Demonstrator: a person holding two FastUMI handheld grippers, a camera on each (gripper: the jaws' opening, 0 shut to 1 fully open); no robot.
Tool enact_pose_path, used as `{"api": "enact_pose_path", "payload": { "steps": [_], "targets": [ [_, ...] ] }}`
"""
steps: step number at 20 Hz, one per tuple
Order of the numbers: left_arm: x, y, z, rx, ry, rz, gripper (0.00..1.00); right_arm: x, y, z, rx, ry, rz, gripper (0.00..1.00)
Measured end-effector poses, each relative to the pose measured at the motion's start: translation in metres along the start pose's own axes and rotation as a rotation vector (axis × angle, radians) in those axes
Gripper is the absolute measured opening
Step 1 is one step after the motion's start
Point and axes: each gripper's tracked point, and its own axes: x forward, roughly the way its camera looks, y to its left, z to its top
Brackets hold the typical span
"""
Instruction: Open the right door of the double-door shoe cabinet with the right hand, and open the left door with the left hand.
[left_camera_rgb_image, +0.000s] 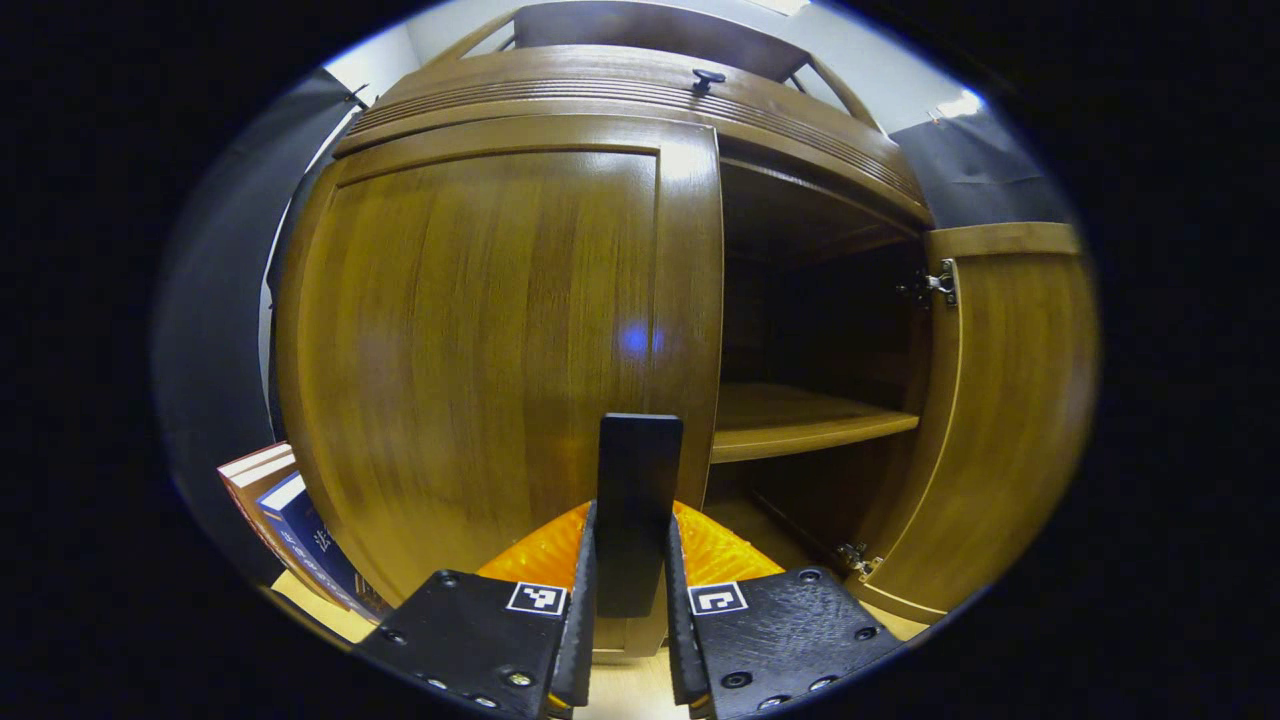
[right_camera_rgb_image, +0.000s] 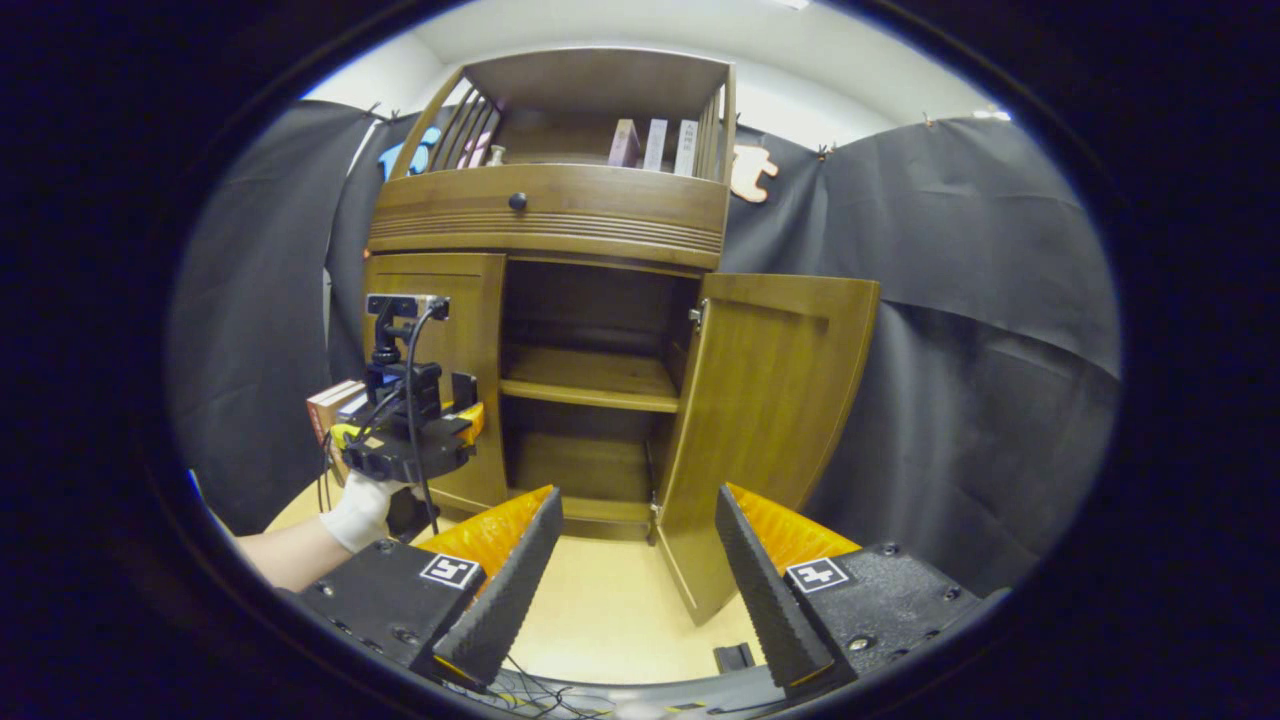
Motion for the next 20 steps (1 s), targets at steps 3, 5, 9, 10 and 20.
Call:
{"api": "enact_pose_path", "payload": {
  "steps": [3, 5, 9, 10, 20],
  "targets": [
    [-0.018, 0.001, -0.001, 0.007, 0.0, -0.016, 0.3, -0.002, 0.006, -0.002, 0.007, 0.001, 0.014, 0.97],
    [-0.031, 0.003, -0.002, 0.017, -0.004, -0.027, 0.2, -0.004, 0.011, -0.004, 0.012, 0.004, 0.027, 0.97],
    [-0.058, 0.008, -0.002, 0.011, -0.005, -0.031, 0.27, -0.006, 0.018, -0.005, 0.02, 0.004, 0.057, 0.97],
    [-0.064, 0.01, -0.002, 0.006, -0.004, -0.03, 0.27, -0.008, 0.021, -0.005, 0.02, 0.002, 0.066, 0.96],
    [-0.132, 0.041, -0.006, -0.035, -0.015, -0.014, 0.27, -0.02, 0.065, -0.007, 0.009, -0.016, 0.16, 0.96]
  ]
}}
